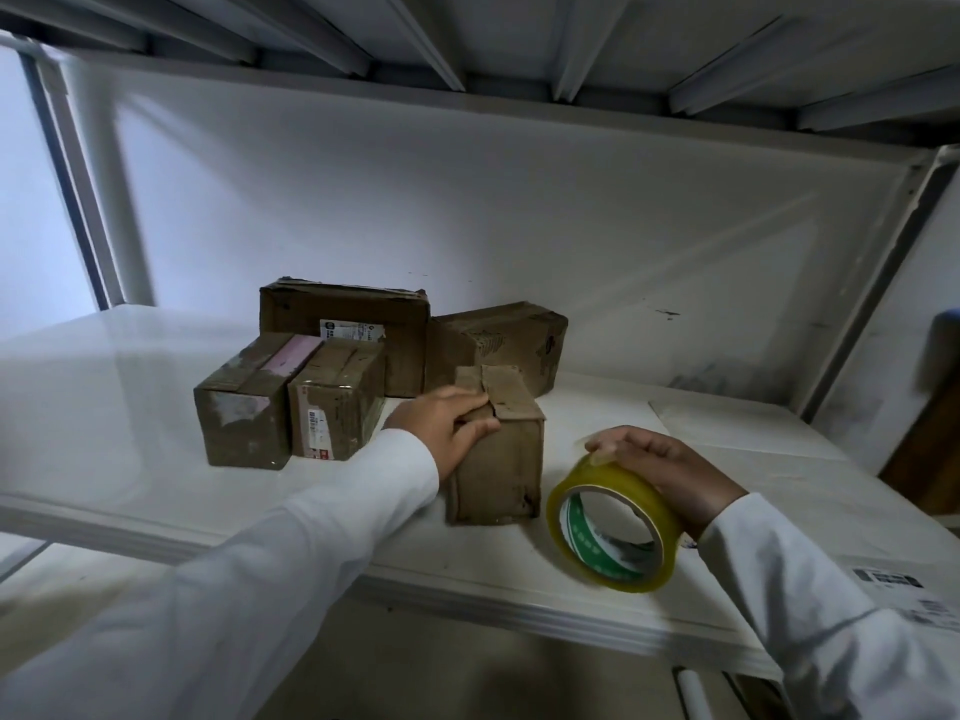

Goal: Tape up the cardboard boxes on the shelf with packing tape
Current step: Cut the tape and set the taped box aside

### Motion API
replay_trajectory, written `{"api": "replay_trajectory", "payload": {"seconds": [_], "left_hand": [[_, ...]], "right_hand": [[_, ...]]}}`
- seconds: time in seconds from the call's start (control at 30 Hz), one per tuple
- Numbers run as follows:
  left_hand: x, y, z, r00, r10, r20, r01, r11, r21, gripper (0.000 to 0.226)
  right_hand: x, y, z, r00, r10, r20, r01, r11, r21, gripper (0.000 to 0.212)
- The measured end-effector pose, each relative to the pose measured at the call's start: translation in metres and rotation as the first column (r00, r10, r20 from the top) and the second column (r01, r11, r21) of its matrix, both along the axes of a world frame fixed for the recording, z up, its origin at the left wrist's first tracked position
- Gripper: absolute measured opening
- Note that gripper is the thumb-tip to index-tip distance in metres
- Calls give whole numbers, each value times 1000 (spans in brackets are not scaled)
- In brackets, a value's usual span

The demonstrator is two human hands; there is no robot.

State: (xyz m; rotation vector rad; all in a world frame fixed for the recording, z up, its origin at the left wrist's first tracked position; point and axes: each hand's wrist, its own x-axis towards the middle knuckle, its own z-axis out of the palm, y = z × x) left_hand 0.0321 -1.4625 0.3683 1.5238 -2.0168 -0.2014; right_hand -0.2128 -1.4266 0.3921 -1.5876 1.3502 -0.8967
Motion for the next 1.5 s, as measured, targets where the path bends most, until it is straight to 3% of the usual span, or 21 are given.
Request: {"api": "replay_trajectory", "payload": {"seconds": [0.13,0.2,0.37,0.47,0.53,0.6,0.67,0.73,0.8,0.9,0.93,1.13,1.23,1.37,1.5], "left_hand": [[6,-9,37,980,121,-157,-130,990,-48,25],[9,-17,53,951,222,-213,-227,974,2,31],[9,-24,49,945,281,-167,-249,950,191,34],[8,-21,48,951,284,-119,-266,953,148,28],[5,-11,52,969,221,-107,-227,973,-45,22],[-6,6,56,991,-2,-133,-30,971,-238,28],[-27,26,60,964,-239,-118,204,947,-249,35],[-48,34,60,933,-328,-146,304,938,-166,47],[-60,29,59,925,-313,-216,290,948,-134,48],[-63,19,62,909,-285,-303,243,955,-169,11],[-61,15,63,906,-273,-322,226,958,-176,10],[-54,3,74,930,-130,-345,104,990,-93,36],[-51,-6,75,963,-23,-267,23,1000,-5,41],[-44,-16,73,998,67,1,-67,998,11,43],[-44,-20,73,990,87,112,-91,995,30,41]], "right_hand": [[-1,0,6,999,-24,44,23,1000,8,26],[-4,-3,6,997,-59,49,58,998,17,41],[-5,-8,10,993,-120,-18,120,991,56,46],[-7,-8,16,990,-114,-84,120,990,77,41],[-7,-9,21,989,-100,-112,109,991,83,35],[-5,-7,27,988,-90,-126,99,992,72,33],[-2,-8,33,986,-90,-138,98,994,48,41],[1,-8,37,983,-80,-166,86,996,29,55],[1,-8,41,979,-70,-192,76,997,24,56],[-3,-7,46,971,-59,-231,69,997,37,39],[-4,-6,48,965,-43,-258,59,997,54,34],[-3,-1,62,945,46,-324,-14,995,99,42],[4,-5,65,953,56,-297,-12,989,149,35],[17,-12,60,958,14,-288,17,995,103,30],[23,-16,57,919,4,-393,42,993,110,48]]}}
